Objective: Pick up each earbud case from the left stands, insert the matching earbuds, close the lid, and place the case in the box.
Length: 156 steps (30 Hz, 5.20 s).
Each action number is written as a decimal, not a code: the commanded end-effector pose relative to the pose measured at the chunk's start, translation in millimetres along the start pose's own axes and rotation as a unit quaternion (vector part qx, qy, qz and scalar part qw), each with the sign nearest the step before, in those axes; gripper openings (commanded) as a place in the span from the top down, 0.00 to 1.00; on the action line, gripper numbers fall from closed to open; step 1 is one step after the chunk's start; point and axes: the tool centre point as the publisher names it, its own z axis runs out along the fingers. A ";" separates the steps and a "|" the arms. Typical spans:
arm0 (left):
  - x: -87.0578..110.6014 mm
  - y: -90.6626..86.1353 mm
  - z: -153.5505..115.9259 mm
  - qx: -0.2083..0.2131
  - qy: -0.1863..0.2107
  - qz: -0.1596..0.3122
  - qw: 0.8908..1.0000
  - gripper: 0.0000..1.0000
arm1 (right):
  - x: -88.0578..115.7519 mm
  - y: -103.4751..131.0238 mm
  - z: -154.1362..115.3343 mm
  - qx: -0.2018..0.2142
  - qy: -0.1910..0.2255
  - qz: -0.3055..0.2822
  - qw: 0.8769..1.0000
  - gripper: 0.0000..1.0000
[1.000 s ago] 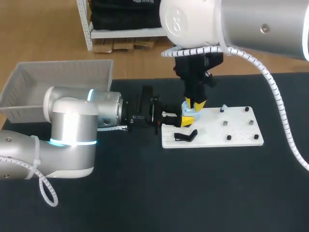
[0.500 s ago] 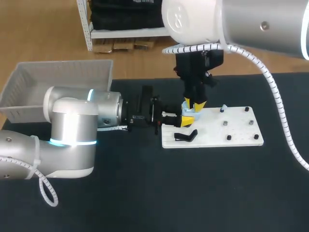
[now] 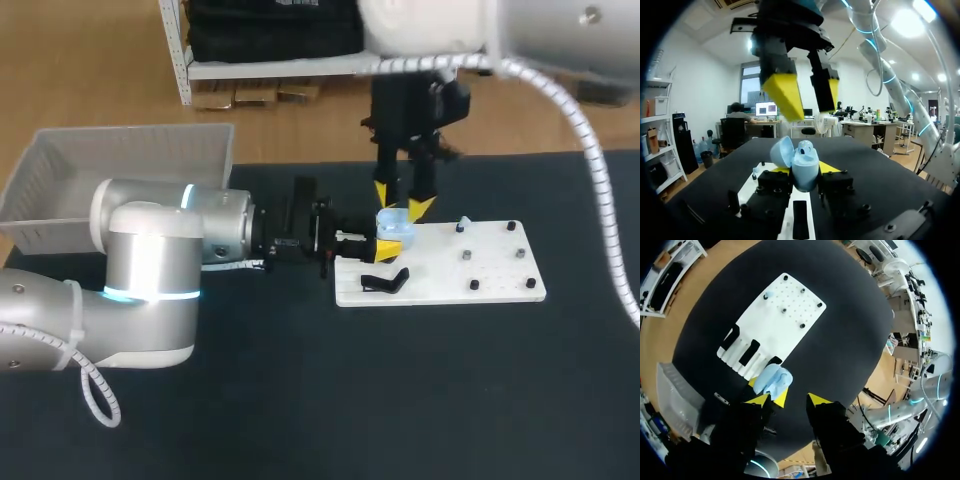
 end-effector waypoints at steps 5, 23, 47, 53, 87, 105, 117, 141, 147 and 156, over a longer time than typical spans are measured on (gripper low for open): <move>0.4 0.7 0.3 0.001 0.000 0.000 1.000 1.00 | -44.1 -44.8 -20.5 -0.188 -0.031 -0.087 0.978 0.36; 0.4 0.7 0.3 0.001 0.000 0.000 1.000 1.00 | -120.8 -47.4 5.1 -0.271 -0.134 -0.329 0.895 0.29; 0.4 0.7 0.3 0.001 0.000 0.000 1.000 1.00 | -153.4 9.3 80.9 -0.234 -0.102 -0.364 0.896 0.54; 0.4 0.7 0.3 0.001 0.000 0.000 1.000 1.00 | -168.3 14.3 90.6 -0.216 -0.116 -0.350 0.904 0.55; 0.4 0.7 0.3 0.001 0.000 0.000 1.000 1.00 | -191.2 35.3 114.6 -0.176 -0.114 -0.349 0.913 0.65; 0.4 0.7 0.3 0.001 0.000 0.000 1.000 1.00 | -190.0 32.8 116.8 -0.172 -0.108 -0.346 0.916 0.75; 0.4 0.7 0.3 0.001 0.000 0.000 1.000 1.00 | -188.6 33.0 120.4 -0.167 -0.105 -0.345 0.918 0.73; 0.4 0.7 0.3 0.001 0.000 0.000 1.000 1.00 | -190.4 35.3 122.7 -0.159 -0.106 -0.338 0.922 0.74; 0.4 0.7 0.3 0.001 0.000 0.000 1.000 1.00 | -188.9 33.0 121.1 -0.160 -0.108 -0.339 0.921 0.96; 0.4 0.7 0.3 0.001 0.000 0.000 1.000 1.00 | -185.1 29.1 115.3 -0.159 -0.113 -0.341 0.919 1.00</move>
